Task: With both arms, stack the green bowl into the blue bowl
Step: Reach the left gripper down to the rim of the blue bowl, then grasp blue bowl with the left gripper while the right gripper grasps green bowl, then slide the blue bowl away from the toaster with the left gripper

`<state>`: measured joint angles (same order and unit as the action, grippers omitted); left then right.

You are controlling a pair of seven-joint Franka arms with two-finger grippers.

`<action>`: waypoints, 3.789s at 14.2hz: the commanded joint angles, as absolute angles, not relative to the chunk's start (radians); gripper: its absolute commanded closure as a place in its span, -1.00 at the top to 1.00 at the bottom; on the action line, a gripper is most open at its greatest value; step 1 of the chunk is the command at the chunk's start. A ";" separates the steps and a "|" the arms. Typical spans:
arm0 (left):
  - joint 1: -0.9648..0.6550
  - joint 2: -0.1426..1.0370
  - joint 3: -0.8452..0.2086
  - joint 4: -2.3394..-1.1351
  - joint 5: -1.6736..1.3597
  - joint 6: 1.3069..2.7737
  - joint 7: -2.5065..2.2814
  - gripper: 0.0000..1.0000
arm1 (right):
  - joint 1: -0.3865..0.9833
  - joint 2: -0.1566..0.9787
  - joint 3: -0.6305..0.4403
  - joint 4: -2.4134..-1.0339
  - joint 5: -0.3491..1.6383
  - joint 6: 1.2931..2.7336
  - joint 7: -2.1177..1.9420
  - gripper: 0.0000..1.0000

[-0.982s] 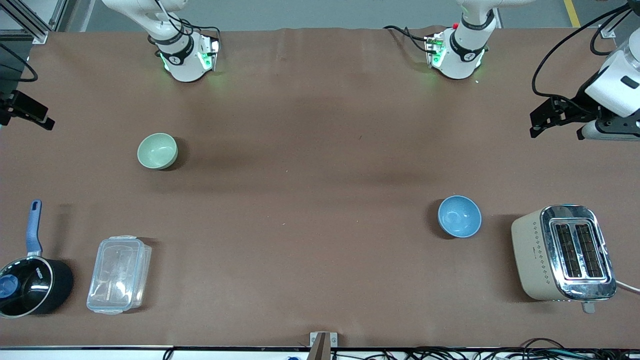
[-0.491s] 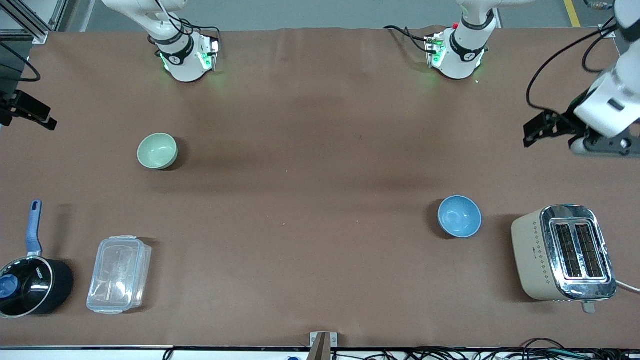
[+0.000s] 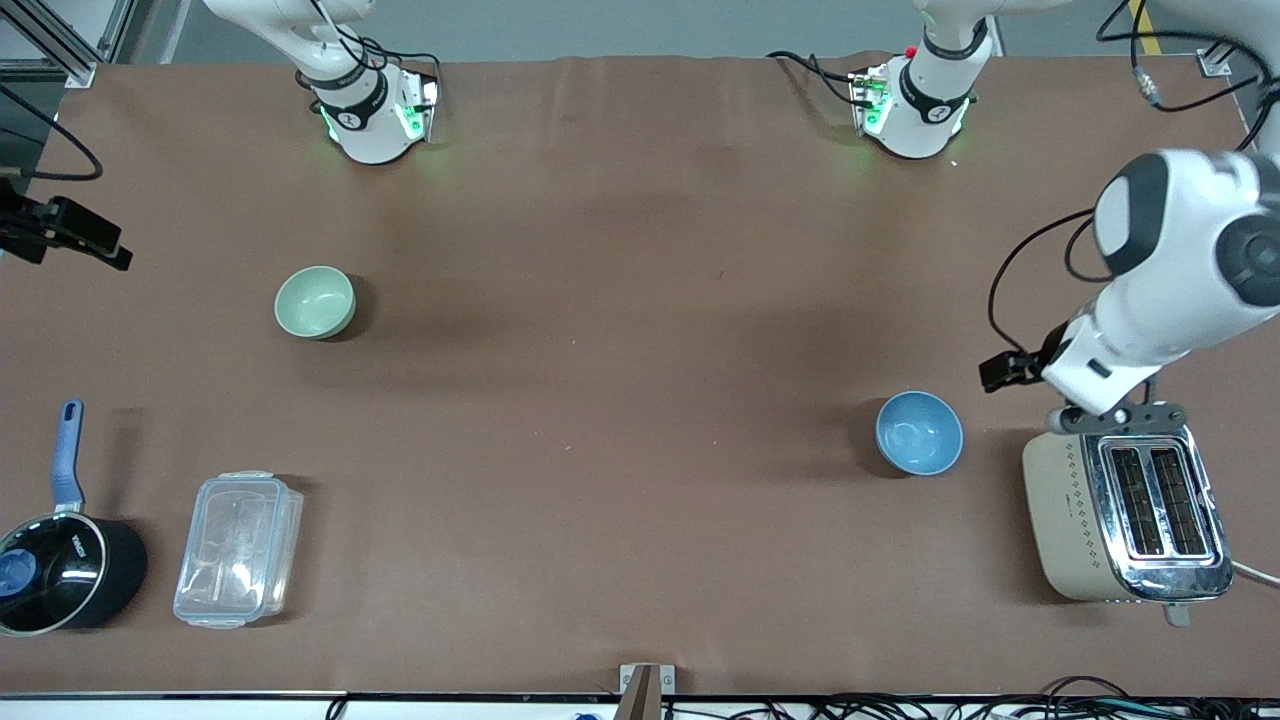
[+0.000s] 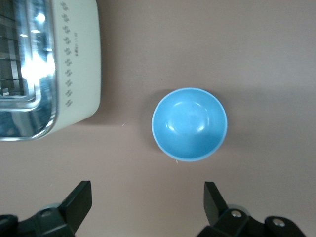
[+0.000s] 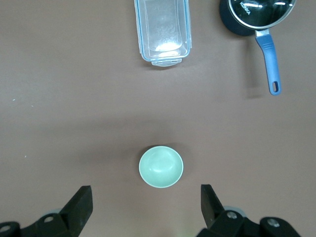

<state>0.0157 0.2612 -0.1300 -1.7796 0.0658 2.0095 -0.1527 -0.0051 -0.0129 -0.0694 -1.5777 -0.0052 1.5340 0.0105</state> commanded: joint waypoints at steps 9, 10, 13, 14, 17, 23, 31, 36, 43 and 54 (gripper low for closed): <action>0.048 0.463 -0.130 -1.898 0.089 2.362 -0.186 0.83 | -0.149 -0.038 -0.075 -2.199 -0.011 2.019 -0.173 0.93; 0.049 0.475 -0.132 -1.896 0.089 2.370 -0.186 0.76 | -0.159 -0.038 -0.075 -2.259 -0.009 2.083 -0.184 0.93; 0.046 0.500 -0.132 -1.896 0.089 2.375 -0.186 0.47 | -0.173 -0.035 -0.075 -2.411 -0.009 2.256 -0.213 0.92; 0.048 0.503 -0.132 -1.896 0.089 2.375 -0.186 0.37 | -0.173 -0.032 -0.075 -2.463 -0.009 2.328 -0.215 0.92; 0.046 0.526 -0.132 -1.888 0.089 2.375 -0.186 0.12 | -0.170 -0.006 -0.075 -2.554 -0.008 2.501 -0.215 0.90; 0.041 0.532 -0.133 -1.885 0.089 2.375 -0.186 -0.53 | -0.166 0.021 -0.074 -2.603 -0.006 2.569 -0.212 0.89; 0.034 0.488 -0.182 -1.864 0.087 2.353 -0.178 -1.00 | -0.166 0.136 -0.074 -2.603 -0.006 2.580 -0.213 0.76; 0.028 0.489 -0.343 -1.798 0.077 2.313 -0.256 -0.99 | -0.163 0.160 -0.071 -2.600 -0.006 2.585 -0.212 0.45; -0.171 0.529 -0.437 -1.712 0.087 2.315 -0.615 -1.00 | -0.161 0.117 -0.071 -2.599 -0.006 2.547 -0.210 0.23; -0.405 0.684 -0.425 -1.649 0.089 2.348 -0.816 -0.98 | -0.158 0.081 -0.069 -2.595 -0.006 2.523 -0.212 -0.99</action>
